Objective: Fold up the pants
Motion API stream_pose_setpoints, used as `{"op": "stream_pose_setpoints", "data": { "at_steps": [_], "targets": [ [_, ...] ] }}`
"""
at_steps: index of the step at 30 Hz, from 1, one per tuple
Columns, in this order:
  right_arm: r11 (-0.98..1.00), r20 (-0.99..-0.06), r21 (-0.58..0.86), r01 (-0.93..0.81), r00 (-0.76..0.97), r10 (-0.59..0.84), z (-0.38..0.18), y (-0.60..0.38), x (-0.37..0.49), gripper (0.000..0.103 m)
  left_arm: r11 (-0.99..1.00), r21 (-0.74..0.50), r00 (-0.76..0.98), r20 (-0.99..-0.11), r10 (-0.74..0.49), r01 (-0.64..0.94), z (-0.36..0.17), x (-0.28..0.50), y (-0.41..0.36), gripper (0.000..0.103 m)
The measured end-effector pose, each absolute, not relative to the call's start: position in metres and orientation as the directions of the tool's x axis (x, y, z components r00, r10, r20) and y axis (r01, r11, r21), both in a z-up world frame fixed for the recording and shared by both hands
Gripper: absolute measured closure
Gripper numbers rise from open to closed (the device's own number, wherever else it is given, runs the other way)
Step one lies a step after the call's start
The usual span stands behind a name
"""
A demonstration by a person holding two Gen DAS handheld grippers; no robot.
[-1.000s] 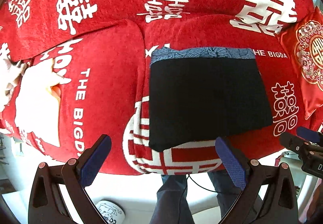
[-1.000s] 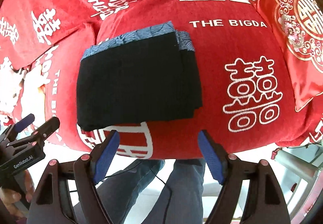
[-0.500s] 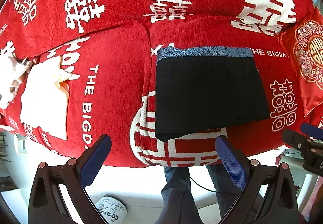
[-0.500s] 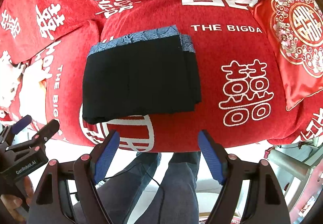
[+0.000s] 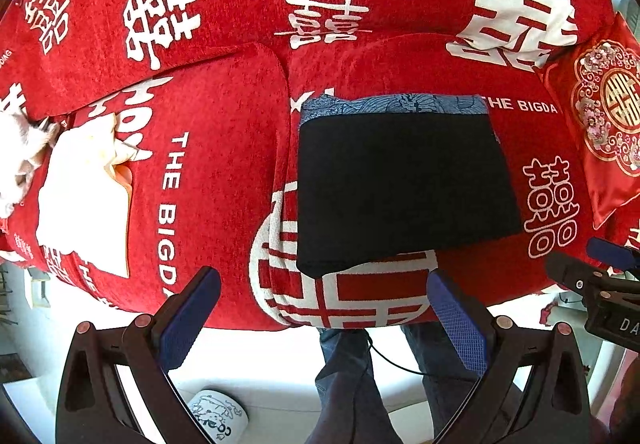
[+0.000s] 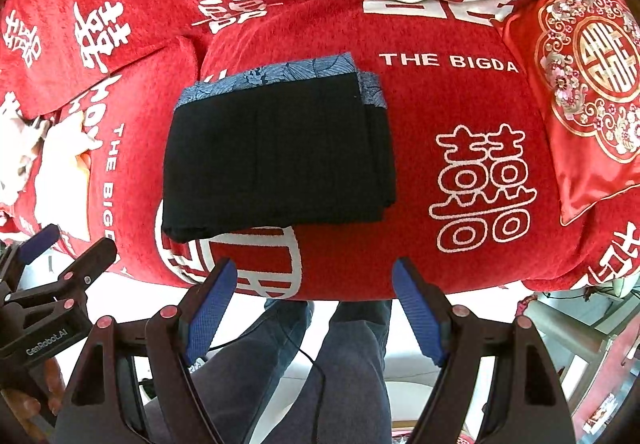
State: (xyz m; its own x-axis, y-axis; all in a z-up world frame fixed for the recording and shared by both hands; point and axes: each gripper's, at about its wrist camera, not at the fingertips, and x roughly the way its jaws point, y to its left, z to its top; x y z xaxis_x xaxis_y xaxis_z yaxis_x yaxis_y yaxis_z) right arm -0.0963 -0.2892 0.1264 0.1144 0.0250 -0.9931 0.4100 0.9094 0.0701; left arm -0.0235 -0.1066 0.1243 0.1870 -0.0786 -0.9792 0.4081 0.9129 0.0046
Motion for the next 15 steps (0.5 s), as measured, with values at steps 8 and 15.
{"op": "stream_pose_setpoints", "data": {
  "at_steps": [8,15],
  "targets": [
    [0.904,-0.993,0.069,0.421,0.118,0.021,0.1278,-0.291,-0.0985,0.02,0.913,0.003,0.19,-0.978,-0.081,0.409,0.127,-0.0248,-0.107,0.0],
    [0.905,-0.992,0.069,0.419,0.124,0.018,0.129,-0.291,-0.0992,0.02,0.913,-0.001,0.191,-0.978,-0.086,0.408,0.1298,-0.0244,-0.1065,0.0]
  ]
}}
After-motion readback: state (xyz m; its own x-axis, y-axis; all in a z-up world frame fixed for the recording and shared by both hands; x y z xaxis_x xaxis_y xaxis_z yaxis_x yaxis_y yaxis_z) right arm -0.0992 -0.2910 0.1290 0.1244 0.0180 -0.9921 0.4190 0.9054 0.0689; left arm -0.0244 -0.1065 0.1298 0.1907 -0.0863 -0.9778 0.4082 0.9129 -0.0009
